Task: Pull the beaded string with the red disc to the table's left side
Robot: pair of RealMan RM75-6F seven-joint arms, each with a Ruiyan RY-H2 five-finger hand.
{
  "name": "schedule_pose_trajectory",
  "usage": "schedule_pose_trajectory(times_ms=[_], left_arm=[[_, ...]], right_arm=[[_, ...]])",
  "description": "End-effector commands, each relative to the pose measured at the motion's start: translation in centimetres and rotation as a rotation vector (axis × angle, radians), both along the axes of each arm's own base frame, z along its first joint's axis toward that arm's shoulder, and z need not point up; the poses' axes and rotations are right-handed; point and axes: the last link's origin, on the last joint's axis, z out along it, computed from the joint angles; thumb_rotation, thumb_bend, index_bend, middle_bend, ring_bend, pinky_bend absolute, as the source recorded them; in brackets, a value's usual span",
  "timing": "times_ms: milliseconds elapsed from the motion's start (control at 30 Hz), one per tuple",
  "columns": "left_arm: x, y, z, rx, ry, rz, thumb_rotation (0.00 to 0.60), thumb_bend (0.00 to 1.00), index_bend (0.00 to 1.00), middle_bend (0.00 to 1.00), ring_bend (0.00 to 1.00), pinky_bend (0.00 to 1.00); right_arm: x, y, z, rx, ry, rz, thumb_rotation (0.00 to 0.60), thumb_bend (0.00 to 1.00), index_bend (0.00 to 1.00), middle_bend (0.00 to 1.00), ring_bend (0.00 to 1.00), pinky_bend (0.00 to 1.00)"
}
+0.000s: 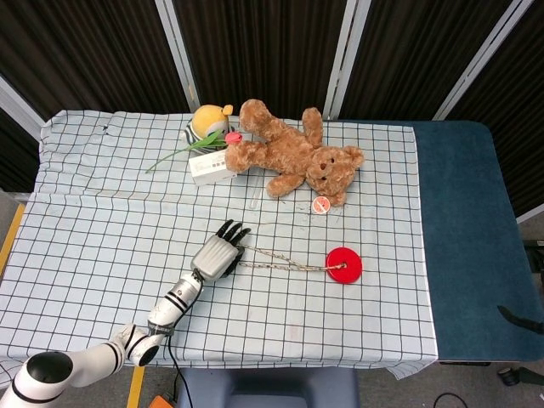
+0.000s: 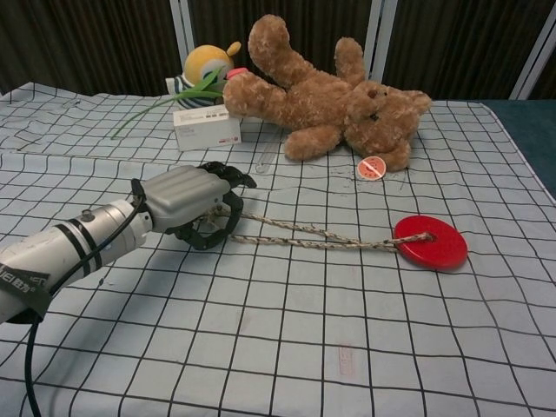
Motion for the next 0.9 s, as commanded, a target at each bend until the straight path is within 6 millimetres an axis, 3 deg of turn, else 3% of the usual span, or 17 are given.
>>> schedule_pose_trajectory(times_ms=[33, 533, 900], left_arm=[[0.0, -0.1, 0.3, 0.002, -0.012, 0.000, 0.600, 0.75, 0.87, 0.10, 0.00, 0.05], [-1.1, -0.6, 4.0, 0.059, -0.057, 0.005, 0.600, 0.80, 0.89, 0.14, 0.00, 0.07], [-6.8, -1.7, 11.8, 0.218, 0.002, 0.064, 0.600, 0.81, 0.90, 0.17, 0.00, 0.08]], right_arm=[[0.0, 0.0, 0.0, 0.001, 0.000, 0.001, 0.600, 0.03, 0.00, 0.00, 0.00, 0.00], [0.4, -0.1, 0.0, 0.003, 0.003, 0.010, 0.600, 0.03, 0.00, 0.00, 0.00, 0.00], [1.0, -0.5, -0.5, 0.018, 0.010, 0.024, 0.600, 0.03, 0.00, 0.00, 0.00, 0.00]])
